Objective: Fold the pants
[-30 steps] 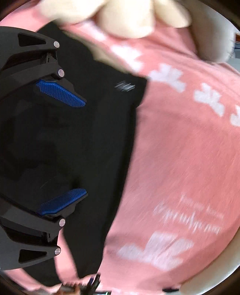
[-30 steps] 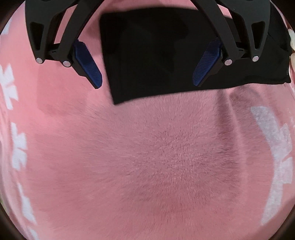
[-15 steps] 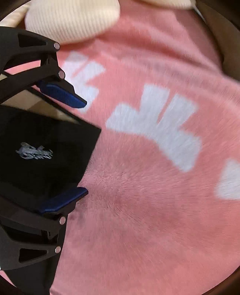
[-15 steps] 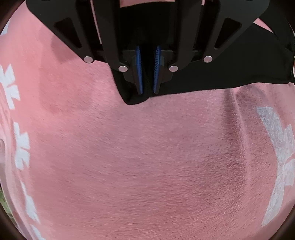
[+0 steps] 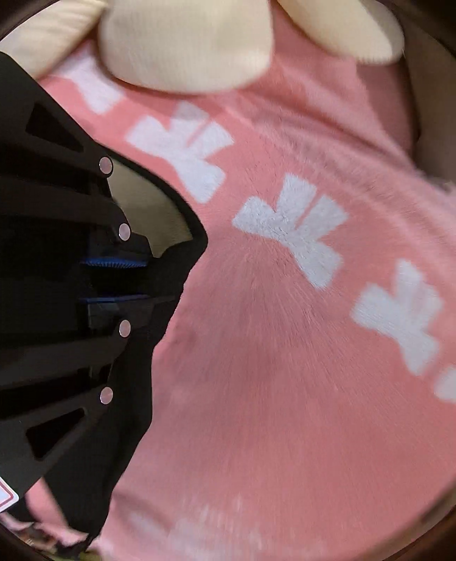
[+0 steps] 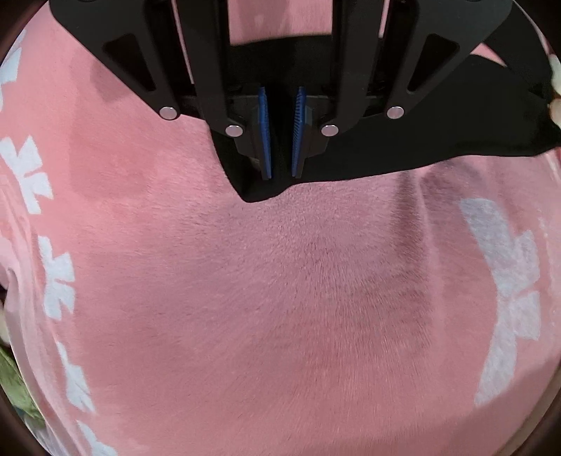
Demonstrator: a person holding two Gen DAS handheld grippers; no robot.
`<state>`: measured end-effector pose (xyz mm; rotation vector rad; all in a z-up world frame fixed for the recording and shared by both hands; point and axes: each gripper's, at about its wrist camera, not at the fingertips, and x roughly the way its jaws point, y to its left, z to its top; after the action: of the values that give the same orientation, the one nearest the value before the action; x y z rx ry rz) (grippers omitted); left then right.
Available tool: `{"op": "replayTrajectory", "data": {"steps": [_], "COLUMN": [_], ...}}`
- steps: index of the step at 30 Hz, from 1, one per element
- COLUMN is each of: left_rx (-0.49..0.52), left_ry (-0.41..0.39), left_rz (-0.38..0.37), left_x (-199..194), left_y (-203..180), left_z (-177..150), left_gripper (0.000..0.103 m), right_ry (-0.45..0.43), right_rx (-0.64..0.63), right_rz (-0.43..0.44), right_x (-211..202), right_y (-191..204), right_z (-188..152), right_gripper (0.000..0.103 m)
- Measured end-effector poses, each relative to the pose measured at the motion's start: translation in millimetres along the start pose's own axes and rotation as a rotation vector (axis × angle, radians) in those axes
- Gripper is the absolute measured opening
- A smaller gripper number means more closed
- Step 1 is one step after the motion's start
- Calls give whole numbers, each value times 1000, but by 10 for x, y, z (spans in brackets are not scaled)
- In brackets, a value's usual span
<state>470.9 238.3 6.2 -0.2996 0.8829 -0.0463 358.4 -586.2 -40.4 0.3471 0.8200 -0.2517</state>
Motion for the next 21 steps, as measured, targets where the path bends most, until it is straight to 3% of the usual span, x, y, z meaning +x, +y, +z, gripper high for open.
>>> {"op": "replayTrajectory", "data": {"steps": [4, 8, 11, 12, 15, 19, 20, 21], "left_rx": [40, 41, 38, 31, 31, 22, -6, -31], "left_ry": [31, 57, 43, 40, 41, 101, 128, 148], "left_rz": [-23, -32, -56, -68, -73, -46, -48, -51], "left_x": [-435, -520, -726, -789, -1091, -1300, -1295, -1288], "left_y": [21, -40, -64, -47, 23, 191, 259, 307], "left_z": [-319, -586, -725, -749, -912, -1306, -1408, -1478], "left_gripper": [9, 9, 9, 9, 10, 13, 17, 24], "right_ry": [-2, -10, -69, -93, -129, -33, 6, 22], "right_rx": [-40, -105, -156, -178, -203, -233, -211, -188], "right_rz": [9, 8, 61, 76, 109, -29, -92, -102], "right_x": [-177, -313, -729, -957, -1432, -1701, -1711, -1741], "right_y": [-63, 50, 83, 81, 9, -284, -384, -431], "right_z": [-23, -109, -202, -272, -496, -927, -1047, -1141], "right_gripper": [11, 10, 9, 0, 0, 1, 2, 4]}}
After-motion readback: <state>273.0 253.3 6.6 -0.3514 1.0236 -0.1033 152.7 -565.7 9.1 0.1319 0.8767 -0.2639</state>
